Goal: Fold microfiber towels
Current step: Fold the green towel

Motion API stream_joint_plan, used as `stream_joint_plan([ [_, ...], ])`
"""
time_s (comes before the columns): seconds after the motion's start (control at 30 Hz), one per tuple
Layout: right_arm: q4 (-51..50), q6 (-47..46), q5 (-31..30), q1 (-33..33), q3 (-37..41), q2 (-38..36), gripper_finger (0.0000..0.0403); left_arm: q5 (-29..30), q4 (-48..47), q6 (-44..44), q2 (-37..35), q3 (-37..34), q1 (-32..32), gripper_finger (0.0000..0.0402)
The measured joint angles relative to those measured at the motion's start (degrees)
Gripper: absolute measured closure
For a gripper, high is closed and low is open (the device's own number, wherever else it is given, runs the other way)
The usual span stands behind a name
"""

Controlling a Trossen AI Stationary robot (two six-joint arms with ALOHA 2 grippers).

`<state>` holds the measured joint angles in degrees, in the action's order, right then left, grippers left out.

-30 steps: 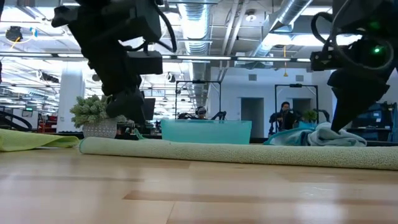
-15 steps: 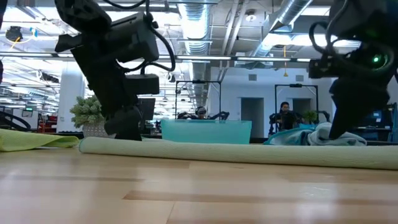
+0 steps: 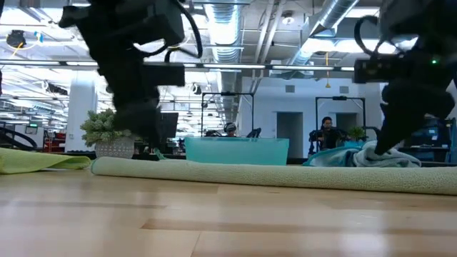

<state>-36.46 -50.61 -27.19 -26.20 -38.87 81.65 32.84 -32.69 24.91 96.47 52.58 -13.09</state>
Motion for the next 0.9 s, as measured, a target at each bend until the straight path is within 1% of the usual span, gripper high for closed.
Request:
stream_joint_plan([
  [0.07,3.9,2.1,0.3,0.2,0.1,0.0,0.0382,-5.6,1.5,1.4,0.0,-1.8,-0.7,0.0269],
  [0.13,8.1,4.1,1.4,1.5,1.1,0.4,0.0386,-8.5,3.1,2.6,0.0,-4.0,-1.4,0.0269],
  [0.23,11.7,6.1,3.9,3.9,3.2,1.8,0.0393,-7.1,6.9,3.9,-0.3,-7.3,-2.3,0.0269],
  [0.3,10.9,6.1,4.7,5.4,3.9,3.1,0.0396,-4.2,8.4,3.8,-0.3,-8.9,-2.6,0.0269],
  [0.33,9.9,6.0,4.8,5.9,4.0,3.8,0.0396,-1.6,8.7,3.2,-0.2,-9.5,-2.5,0.0269],
  [0.4,9.6,5.6,5.1,6.5,3.8,4.9,0.0394,3.9,8.6,0.5,0.0,-9.9,-2.1,0.0269],
  [0.47,10.3,4.3,6.0,6.2,3.7,5.7,0.0390,8.0,8.9,-3.7,0.2,-10.0,-1.5,0.0269],
  [0.53,10.9,2.3,7.4,4.7,3.2,6.5,0.0389,11.4,10.2,-8.1,0.2,-10.0,-0.5,0.0269],
  [0.6,11.3,0.1,11.0,2.2,1.8,7.0,0.0389,14.4,10.1,-11.3,0.2,-9.5,0.7,0.0269],
  [0.63,11.3,-0.4,13.5,0.9,0.8,7.1,0.0390,15.7,9.0,-12.0,0.2,-8.9,1.1,0.0269],
  [0.7,9.1,-0.5,16.3,-1.7,-1.3,6.6,0.0392,17.9,6.1,-12.0,0.2,-7.3,1.5,0.0269],
  [0.73,7.9,-0.6,16.4,-2.8,-2.2,6.1,0.0393,18.6,5.0,-11.6,0.2,-6.4,1.5,0.0269],
  [0.8,8.0,-0.5,13.1,-4.5,-4.7,4.6,0.0393,18.2,4.5,-10.8,0.2,-4.4,1.5,0.0269],
  [0.83,8.8,-0.4,10.6,-5.0,-5.6,3.8,0.0393,16.4,4.8,-10.8,0.2,-3.6,1.4,0.0269],
  [0.9,8.8,0.2,6.7,-5.5,-6.1,3.2,0.0391,10.1,6.6,-10.7,0.2,-2.8,1.3,0.0269],
])
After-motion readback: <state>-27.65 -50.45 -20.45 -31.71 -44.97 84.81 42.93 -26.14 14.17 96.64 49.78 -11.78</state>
